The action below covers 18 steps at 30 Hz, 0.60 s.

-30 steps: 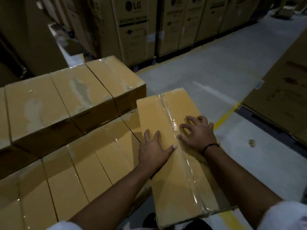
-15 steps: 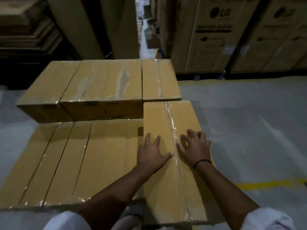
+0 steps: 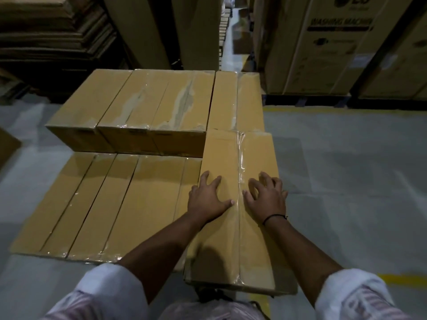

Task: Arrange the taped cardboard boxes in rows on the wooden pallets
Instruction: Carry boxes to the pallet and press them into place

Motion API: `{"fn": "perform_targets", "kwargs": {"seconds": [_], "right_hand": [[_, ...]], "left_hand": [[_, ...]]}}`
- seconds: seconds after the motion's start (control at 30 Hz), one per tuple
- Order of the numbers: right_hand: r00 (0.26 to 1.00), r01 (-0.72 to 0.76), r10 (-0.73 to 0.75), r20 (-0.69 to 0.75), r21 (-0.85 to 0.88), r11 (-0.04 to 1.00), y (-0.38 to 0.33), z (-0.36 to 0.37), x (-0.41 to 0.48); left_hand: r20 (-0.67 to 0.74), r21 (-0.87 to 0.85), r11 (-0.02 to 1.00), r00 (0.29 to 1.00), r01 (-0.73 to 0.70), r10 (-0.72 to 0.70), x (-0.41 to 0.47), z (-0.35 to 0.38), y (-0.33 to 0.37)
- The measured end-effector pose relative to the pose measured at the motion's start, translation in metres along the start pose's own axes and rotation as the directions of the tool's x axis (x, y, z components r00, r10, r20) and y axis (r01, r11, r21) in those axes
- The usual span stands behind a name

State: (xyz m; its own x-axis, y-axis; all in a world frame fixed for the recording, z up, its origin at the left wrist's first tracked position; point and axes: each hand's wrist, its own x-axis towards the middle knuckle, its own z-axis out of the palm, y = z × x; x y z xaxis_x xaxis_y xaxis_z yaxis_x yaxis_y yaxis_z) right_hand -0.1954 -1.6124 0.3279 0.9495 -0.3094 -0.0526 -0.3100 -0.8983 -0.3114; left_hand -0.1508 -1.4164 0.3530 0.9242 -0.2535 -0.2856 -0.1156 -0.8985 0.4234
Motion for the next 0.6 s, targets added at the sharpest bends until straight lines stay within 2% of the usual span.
{"fn": "perform_targets", "kwargs": {"seconds": [0.3,0.47,0.6], "right_hand": [[0.999,-0.038,0.038,0.026,0.002,0.999,0.0,0.03,0.023],[0.993,-0.063,0.063,0.098,-0.002,0.998,-0.002,0.044,0.039],[0.968,-0.081,0.077,0.238,0.006,0.997,0.011,0.053,0.045]], "left_hand": [[0.022,-0.06,0.998,0.999,-0.028,0.029,0.036,0.016,-0.023],[0.055,-0.077,0.996,0.998,-0.036,0.04,0.053,0.025,-0.038],[0.114,-0.108,0.994,0.993,-0.006,0.019,0.06,0.034,-0.043]]}}
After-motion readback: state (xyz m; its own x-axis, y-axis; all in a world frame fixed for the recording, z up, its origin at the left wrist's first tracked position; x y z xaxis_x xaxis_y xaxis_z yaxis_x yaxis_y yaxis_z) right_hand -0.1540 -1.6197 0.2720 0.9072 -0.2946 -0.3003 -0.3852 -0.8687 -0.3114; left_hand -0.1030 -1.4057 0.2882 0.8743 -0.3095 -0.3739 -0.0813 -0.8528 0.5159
